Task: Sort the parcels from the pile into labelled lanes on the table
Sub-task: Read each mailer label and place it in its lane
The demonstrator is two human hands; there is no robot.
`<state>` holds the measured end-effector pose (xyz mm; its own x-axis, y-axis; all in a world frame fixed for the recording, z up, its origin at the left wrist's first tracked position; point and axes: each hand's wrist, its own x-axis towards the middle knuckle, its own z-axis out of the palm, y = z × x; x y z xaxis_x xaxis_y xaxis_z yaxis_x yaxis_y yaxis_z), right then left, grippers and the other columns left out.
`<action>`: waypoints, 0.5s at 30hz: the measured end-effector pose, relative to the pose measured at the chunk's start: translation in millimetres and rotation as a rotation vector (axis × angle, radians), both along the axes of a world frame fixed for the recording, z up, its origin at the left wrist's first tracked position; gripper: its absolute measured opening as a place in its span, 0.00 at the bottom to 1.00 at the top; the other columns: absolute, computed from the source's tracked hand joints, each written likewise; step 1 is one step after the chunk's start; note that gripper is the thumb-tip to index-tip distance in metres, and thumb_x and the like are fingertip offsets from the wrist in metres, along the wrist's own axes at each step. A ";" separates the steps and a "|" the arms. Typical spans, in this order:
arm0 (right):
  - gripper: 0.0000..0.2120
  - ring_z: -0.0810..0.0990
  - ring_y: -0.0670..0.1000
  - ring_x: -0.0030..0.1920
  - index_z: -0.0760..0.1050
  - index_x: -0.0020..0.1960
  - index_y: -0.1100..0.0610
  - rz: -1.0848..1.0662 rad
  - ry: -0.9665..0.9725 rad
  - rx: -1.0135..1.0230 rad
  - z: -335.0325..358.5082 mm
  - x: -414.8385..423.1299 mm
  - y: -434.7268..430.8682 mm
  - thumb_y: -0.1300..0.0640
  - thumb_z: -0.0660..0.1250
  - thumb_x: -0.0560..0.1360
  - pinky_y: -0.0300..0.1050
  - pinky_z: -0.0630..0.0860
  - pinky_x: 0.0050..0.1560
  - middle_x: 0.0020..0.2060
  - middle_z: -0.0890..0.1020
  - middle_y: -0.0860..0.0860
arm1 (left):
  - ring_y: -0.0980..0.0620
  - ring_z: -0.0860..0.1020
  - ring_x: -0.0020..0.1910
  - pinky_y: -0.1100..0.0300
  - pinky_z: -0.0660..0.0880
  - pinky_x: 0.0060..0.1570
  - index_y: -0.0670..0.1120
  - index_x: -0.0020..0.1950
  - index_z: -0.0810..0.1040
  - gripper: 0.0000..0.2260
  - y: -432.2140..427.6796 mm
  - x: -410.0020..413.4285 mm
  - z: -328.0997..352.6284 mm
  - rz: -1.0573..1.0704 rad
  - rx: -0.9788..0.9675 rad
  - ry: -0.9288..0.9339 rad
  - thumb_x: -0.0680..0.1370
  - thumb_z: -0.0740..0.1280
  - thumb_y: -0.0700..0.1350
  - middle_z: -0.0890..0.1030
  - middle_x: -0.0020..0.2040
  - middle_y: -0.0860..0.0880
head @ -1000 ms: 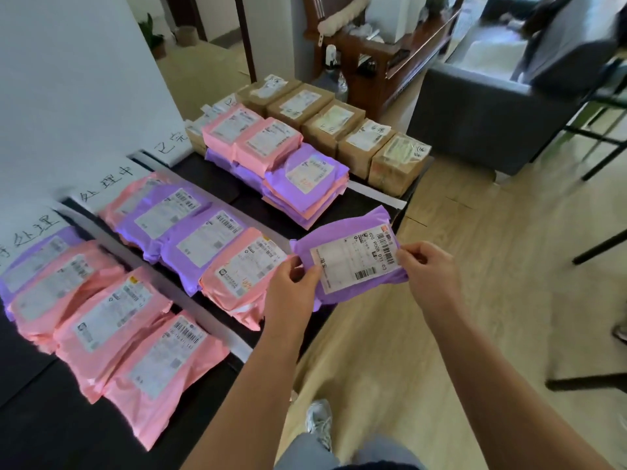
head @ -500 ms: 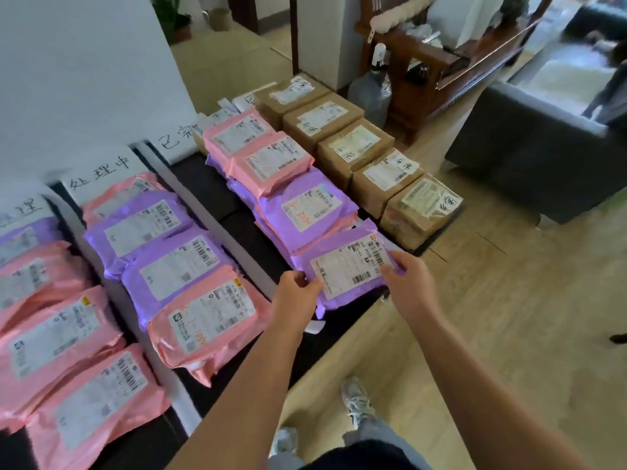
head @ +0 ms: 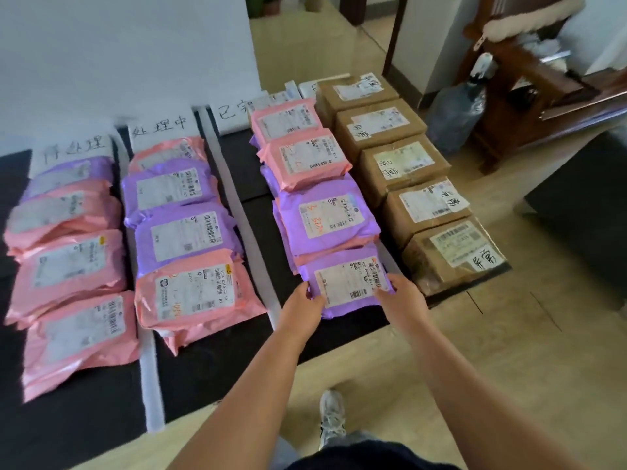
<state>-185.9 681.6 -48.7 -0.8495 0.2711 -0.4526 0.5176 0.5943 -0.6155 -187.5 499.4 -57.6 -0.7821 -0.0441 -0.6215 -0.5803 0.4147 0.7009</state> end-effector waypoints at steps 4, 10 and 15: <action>0.15 0.77 0.47 0.46 0.73 0.67 0.52 0.028 0.019 -0.005 0.3 -0.8 4.9 0.55 0.64 0.81 0.44 0.73 0.40 0.57 0.80 0.49 | 0.51 0.81 0.56 0.49 0.77 0.59 0.50 0.69 0.73 0.17 5.1 6.9 -1.7 0.040 0.042 0.010 0.79 0.63 0.45 0.81 0.61 0.51; 0.21 0.76 0.54 0.61 0.68 0.72 0.50 -0.001 0.163 0.003 15.5 -0.6 -5.8 0.57 0.66 0.80 0.48 0.76 0.51 0.63 0.73 0.51 | 0.50 0.73 0.67 0.59 0.71 0.59 0.48 0.79 0.61 0.25 -2.2 24.3 41.5 0.081 -0.009 0.036 0.82 0.62 0.46 0.70 0.73 0.47; 0.23 0.75 0.54 0.63 0.69 0.73 0.51 0.095 0.306 -0.027 45.8 -3.2 -47.7 0.58 0.66 0.79 0.52 0.77 0.55 0.64 0.73 0.52 | 0.60 0.75 0.44 0.65 0.71 0.45 0.49 0.79 0.59 0.25 -32.3 35.0 68.9 0.177 -0.091 0.154 0.82 0.62 0.45 0.72 0.71 0.47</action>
<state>-189.1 633.9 -3.0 -0.9683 0.1753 -0.1780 0.2488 0.6125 -0.7503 -152.6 467.1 11.2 -0.8426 -0.2390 -0.4826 -0.5385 0.3812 0.7515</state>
